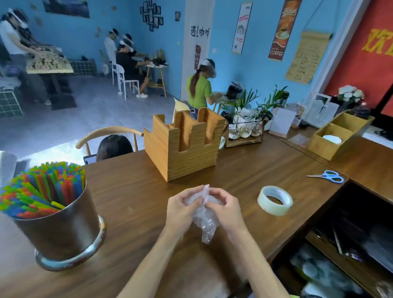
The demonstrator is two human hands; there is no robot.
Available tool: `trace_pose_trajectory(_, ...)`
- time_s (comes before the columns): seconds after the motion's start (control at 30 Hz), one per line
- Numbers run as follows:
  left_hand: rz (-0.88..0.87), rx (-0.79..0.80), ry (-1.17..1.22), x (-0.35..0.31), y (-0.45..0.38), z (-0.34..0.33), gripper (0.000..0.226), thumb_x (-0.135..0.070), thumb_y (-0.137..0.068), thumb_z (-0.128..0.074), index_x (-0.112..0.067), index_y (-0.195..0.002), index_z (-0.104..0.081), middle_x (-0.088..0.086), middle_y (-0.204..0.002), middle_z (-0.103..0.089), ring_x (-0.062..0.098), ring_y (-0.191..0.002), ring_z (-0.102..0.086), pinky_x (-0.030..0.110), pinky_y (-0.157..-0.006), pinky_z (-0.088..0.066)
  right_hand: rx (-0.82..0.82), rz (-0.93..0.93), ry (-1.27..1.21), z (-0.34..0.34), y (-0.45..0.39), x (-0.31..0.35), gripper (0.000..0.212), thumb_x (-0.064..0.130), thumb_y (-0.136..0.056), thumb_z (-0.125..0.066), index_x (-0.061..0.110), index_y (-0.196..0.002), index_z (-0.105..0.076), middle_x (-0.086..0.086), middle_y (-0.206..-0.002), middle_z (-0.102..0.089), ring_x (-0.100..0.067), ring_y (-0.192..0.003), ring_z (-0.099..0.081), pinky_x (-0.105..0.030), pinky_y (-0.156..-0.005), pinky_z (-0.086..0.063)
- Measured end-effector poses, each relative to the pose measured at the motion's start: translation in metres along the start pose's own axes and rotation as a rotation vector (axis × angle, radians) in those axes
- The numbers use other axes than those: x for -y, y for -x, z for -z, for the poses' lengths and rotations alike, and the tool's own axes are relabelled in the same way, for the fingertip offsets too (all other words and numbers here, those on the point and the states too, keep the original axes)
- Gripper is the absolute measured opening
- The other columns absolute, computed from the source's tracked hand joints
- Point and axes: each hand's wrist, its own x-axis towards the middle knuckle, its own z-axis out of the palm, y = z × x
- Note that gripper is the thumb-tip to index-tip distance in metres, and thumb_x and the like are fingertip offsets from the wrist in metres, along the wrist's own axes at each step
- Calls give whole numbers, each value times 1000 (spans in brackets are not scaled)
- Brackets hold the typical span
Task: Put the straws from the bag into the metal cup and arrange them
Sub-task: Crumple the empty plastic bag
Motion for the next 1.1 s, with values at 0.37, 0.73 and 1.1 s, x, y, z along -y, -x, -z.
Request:
trace_pose_trajectory(0.37, -134, 149, -112, 10, 33, -53, 28, -19, -86, -80, -28, -111, -73, -16, -106, -73, 0, -100, -68, 18, -81, -57, -279, 112, 125, 45, 62, -10, 25, 26, -94, -73, 28, -119, -72, 15, -111, -74, 0, -103, -69, -19, -89, -58)
trace_pose_trajectory(0.73, -203, 575, -144, 29, 67, -147, 29, -34, -96, -66, -28, -125, -69, -22, -118, -71, 2, -113, -66, 25, -96, -54, -635, 152, 80, 142, 122, -29, 27, 12, -95, -70, 29, -116, -69, 8, -105, -74, -6, -101, -70, -21, -81, -57)
trace_pose_trajectory(1.1, -158, 753, -170, 61, 103, -279, 26, -14, -97, -65, -29, -117, -71, -16, -112, -72, -5, -103, -65, 7, -82, -48, -817, 34, 168, 259, 171, -70, 32, 9, -94, -61, 32, -116, -66, 18, -109, -70, -2, -106, -63, -15, -88, -48)
